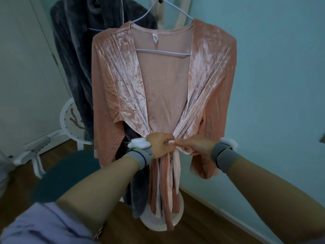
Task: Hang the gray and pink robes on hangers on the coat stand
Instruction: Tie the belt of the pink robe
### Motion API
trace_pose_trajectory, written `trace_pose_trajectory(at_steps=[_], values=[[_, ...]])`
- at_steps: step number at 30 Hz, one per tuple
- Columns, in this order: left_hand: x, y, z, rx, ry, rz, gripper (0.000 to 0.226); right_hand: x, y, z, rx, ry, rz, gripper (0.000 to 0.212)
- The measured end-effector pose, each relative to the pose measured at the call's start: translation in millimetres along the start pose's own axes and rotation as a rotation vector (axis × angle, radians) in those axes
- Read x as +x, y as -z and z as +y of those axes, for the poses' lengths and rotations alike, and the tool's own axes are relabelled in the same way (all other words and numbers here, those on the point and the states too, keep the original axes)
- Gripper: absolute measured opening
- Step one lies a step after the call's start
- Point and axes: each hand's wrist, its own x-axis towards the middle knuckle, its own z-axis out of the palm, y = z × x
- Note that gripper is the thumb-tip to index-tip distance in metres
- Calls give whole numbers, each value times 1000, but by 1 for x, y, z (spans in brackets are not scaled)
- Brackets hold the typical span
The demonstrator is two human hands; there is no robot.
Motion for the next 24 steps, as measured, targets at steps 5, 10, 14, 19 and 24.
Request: trace_pose_trajectory(at_steps=[5,10,14,19,24], values=[[-6,-3,4,-94,34,44,11,0,-7,-5,409,111,91,44],[-6,-8,3,-200,85,40,19,7,-20,-1,1016,15,164,40],[-1,2,-4,-239,168,-55,44,7,-13,-5,1157,97,106,36],[-8,23,-16,-706,338,154,26,12,-17,3,1312,139,12,39],[6,18,12,-1965,443,262,35,12,-23,-29,1345,201,-59,51]])
